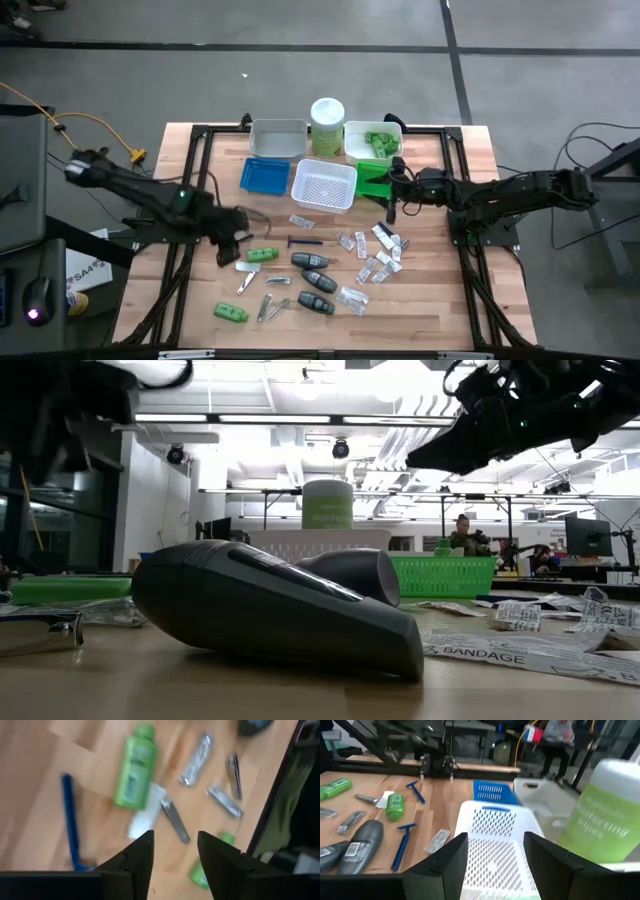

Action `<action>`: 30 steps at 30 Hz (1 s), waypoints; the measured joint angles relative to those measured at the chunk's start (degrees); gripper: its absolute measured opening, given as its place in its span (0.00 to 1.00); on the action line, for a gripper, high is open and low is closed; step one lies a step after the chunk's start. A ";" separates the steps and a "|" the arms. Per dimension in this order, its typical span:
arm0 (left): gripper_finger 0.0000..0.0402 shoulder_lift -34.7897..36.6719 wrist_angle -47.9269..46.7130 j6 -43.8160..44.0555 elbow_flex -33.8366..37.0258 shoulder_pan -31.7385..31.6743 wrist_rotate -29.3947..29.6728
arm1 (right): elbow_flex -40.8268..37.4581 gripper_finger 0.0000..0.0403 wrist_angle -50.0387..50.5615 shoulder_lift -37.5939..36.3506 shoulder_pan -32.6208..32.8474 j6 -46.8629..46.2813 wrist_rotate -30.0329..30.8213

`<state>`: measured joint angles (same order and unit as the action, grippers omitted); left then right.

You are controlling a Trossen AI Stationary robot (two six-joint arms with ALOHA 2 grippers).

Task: Pick & Place Travel size toiletries
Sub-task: Put the green shampoo into the small white bin

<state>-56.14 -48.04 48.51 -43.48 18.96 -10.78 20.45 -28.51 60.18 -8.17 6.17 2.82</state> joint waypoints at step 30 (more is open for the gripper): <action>0.40 -30.63 14.70 10.36 -6.32 29.84 -8.44 | 0.02 0.46 2.58 0.02 9.78 -0.34 0.56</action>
<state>-86.77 -33.34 58.87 -49.80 48.80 -19.22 20.47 -25.93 60.20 1.61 5.82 3.38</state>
